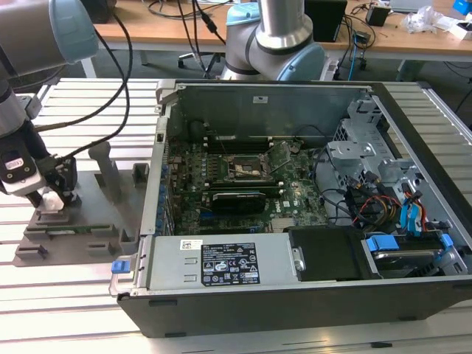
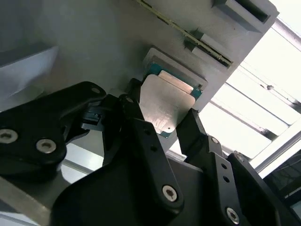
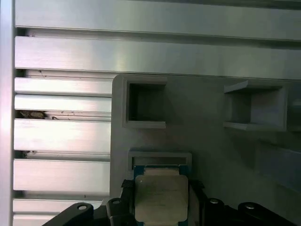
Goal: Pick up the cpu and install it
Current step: 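Pick up the cpu and move it towards the insertion slot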
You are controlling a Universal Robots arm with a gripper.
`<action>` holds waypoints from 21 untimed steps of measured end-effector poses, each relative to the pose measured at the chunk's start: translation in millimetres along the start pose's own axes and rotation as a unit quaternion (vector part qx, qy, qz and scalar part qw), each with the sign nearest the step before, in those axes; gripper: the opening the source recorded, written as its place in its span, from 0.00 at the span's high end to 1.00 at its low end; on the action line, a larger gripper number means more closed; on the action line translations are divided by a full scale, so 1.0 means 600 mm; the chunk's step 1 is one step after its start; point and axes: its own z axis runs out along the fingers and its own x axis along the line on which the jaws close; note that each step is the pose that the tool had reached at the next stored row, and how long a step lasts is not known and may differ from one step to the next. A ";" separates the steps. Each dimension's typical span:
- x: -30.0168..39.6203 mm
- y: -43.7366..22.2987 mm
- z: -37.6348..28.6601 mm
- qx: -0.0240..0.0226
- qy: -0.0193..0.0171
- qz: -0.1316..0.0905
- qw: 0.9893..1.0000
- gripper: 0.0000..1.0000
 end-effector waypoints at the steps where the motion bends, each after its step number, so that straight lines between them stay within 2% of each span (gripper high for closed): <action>1: 0.000 0.000 -0.002 0.000 0.000 0.000 1.000 0.45; 11: -0.001 -0.001 -0.023 0.001 0.000 0.000 1.000 0.45; 21: -0.001 -0.001 -0.051 0.001 0.000 0.000 1.000 0.45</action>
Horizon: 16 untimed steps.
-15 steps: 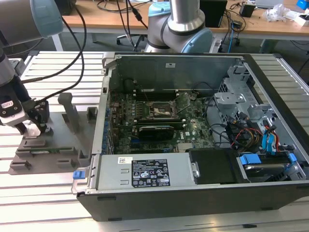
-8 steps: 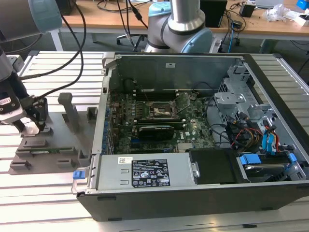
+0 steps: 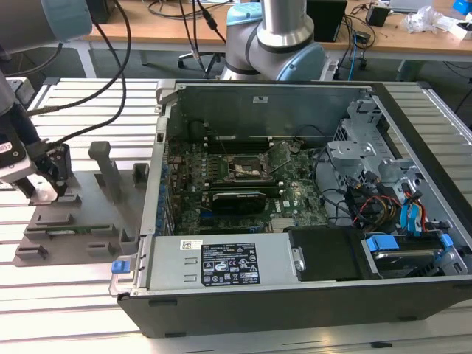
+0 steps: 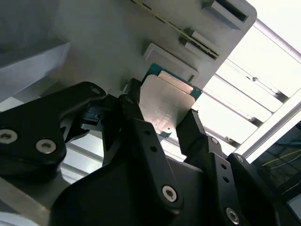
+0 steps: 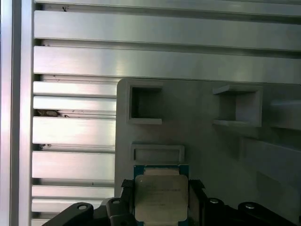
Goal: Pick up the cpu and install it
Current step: 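Pick up the cpu and move it towards the insertion slot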
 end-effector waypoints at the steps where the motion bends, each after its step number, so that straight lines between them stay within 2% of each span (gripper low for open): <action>1: 0.000 0.000 -0.003 0.000 0.000 0.000 1.000 0.45; 12: -0.001 -0.001 -0.042 0.000 0.000 0.000 1.000 0.45; 16: -0.001 -0.001 -0.052 0.001 0.000 0.000 1.000 0.45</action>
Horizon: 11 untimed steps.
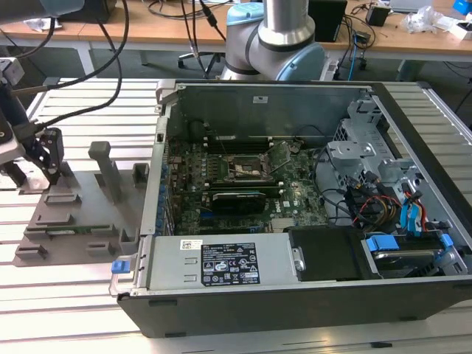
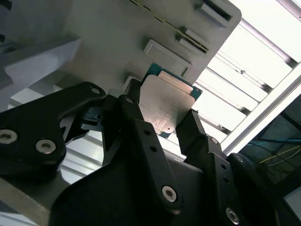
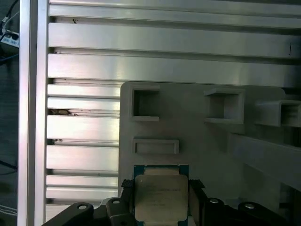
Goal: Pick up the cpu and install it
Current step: 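Pick up the cpu and move it towards the insertion slot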
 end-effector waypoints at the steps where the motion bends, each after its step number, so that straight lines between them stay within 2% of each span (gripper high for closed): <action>1: 0.000 0.000 -0.005 0.000 0.000 0.000 1.000 0.45; 7: -0.001 0.000 -0.030 0.002 0.000 0.000 1.000 0.45; 11: -0.001 0.000 -0.042 0.004 0.000 0.000 1.000 0.45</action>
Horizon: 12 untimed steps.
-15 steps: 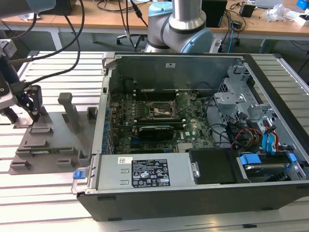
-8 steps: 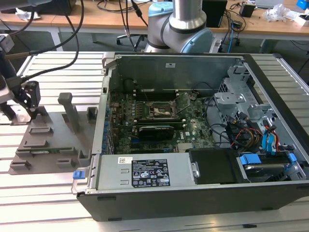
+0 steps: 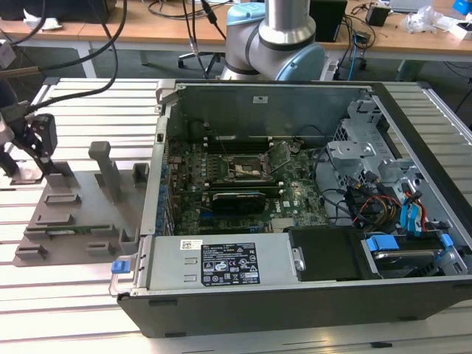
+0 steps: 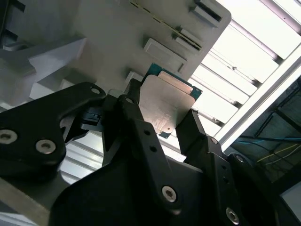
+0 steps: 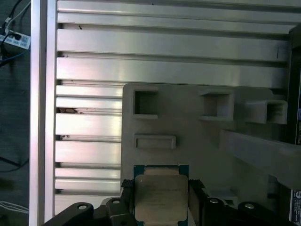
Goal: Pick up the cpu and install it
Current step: 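Pick up the cpu and move it towards the insertion slot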
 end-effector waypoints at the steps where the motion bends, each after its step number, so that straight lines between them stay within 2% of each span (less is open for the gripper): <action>1: 0.000 0.000 -0.003 0.000 0.000 0.000 1.000 0.45; 12: -0.001 0.000 -0.027 0.003 0.000 0.000 1.000 0.45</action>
